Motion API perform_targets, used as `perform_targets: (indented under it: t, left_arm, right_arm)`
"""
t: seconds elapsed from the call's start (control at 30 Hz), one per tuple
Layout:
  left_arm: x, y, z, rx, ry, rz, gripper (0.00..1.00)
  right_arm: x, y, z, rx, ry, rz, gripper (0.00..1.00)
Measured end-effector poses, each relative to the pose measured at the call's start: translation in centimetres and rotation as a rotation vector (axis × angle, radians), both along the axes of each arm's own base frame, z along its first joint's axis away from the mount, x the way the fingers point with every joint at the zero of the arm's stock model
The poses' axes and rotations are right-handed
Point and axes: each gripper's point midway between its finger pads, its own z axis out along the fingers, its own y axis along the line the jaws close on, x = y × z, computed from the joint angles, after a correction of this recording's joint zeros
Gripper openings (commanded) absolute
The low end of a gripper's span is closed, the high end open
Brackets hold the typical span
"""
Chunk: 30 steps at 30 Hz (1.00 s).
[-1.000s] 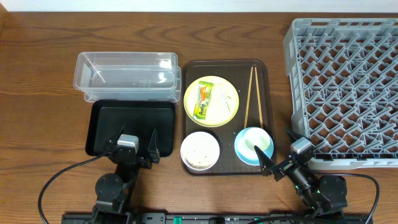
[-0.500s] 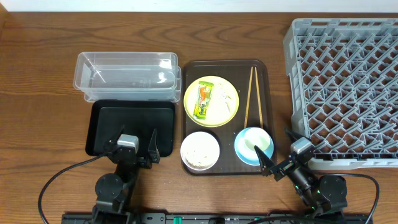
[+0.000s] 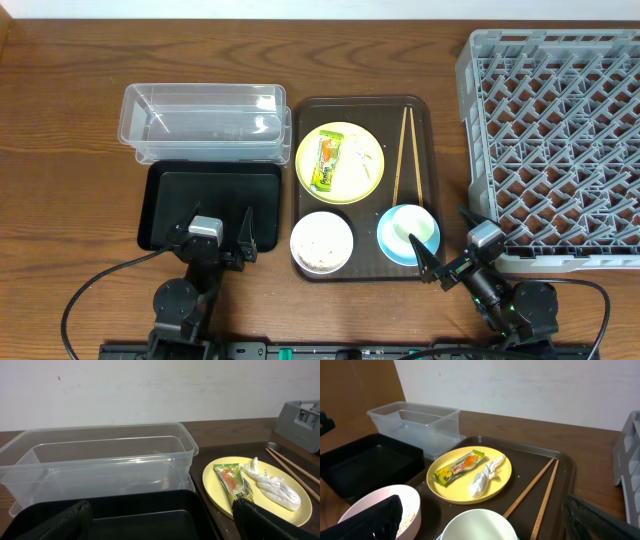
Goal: Sort waste into correct bins and load items into the dishwasher rack
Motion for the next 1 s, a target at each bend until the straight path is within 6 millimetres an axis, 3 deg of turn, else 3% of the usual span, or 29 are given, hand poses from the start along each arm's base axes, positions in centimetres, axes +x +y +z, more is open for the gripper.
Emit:
perform_targets:
  t: [1.0]
  left_arm:
    - [-0.07, -0.47, 0.26, -0.005, -0.010, -0.028, 0.91]
  right_arm:
    - [0.12, -0.09, 0.62, -0.007, -0.035, -0.006, 0.99]
